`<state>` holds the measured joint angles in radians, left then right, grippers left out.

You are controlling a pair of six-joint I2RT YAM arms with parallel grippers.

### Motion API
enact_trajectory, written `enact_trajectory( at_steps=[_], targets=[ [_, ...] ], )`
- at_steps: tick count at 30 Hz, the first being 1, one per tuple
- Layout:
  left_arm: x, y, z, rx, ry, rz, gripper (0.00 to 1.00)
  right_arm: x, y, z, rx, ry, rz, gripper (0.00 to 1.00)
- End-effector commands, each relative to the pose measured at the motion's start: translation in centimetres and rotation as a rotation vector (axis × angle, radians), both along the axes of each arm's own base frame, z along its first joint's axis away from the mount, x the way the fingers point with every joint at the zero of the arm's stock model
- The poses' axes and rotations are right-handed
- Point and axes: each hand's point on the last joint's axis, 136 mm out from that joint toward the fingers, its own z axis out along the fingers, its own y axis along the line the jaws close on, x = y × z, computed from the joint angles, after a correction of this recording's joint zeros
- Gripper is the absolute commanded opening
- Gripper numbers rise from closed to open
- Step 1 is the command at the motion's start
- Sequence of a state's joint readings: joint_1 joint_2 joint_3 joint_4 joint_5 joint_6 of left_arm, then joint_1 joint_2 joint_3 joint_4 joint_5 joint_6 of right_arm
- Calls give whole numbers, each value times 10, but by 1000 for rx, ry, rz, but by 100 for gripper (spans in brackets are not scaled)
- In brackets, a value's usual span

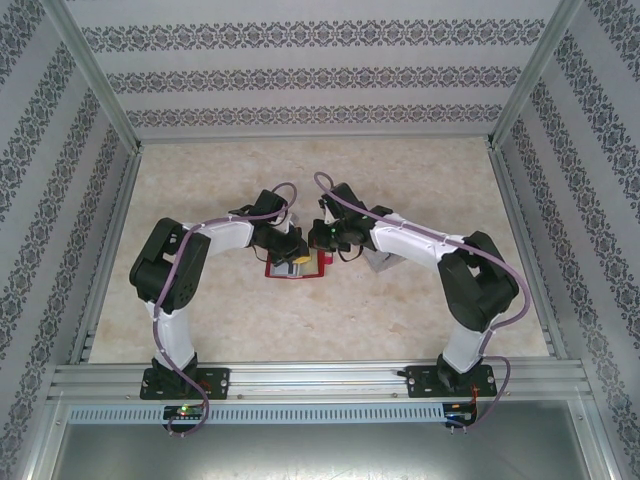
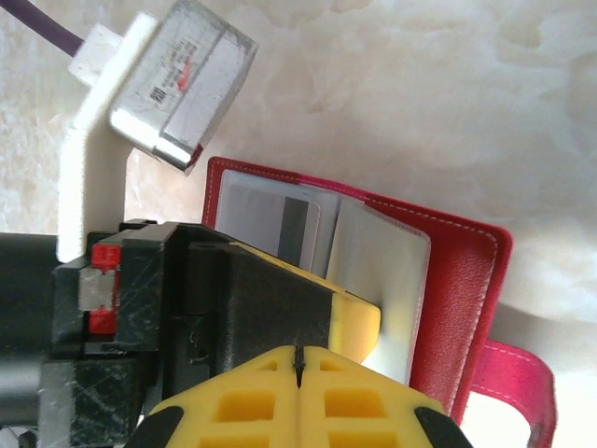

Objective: Take the credit cards out of the card holder

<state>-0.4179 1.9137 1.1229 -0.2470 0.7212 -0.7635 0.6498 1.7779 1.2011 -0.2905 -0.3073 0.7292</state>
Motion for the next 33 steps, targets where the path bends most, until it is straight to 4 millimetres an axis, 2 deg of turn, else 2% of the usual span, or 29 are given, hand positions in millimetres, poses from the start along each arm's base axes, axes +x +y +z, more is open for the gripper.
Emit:
enact_trajectory(
  at_steps=[1,3,7,11,13,15,18,24,33],
  targets=[
    [0,1,9,8,-19,-8,0,1,1,-14,6,50,-17,5],
    [-5,3,19,3,-36,-10,0,2,-1,-19,-13,64,-25,5],
    [-11,25,37,56,-75,12,0,2,0,-32,-27,98,-26,5],
    [-13,59,35,150,-76,65,1,2,6,-33,-9,111,-16,5],
    [-12,75,31,192,-69,102,5,3,8,-32,-15,108,-13,5],
    [-10,82,28,203,-67,122,10,2,9,-32,-34,107,-8,6],
    [-7,82,24,212,-61,122,15,0,14,-33,-32,115,9,9],
    [-4,84,10,245,-38,111,16,-5,30,-33,39,152,31,20],
    [-6,87,-9,272,3,114,16,-5,36,-45,33,198,27,22]
  ],
)
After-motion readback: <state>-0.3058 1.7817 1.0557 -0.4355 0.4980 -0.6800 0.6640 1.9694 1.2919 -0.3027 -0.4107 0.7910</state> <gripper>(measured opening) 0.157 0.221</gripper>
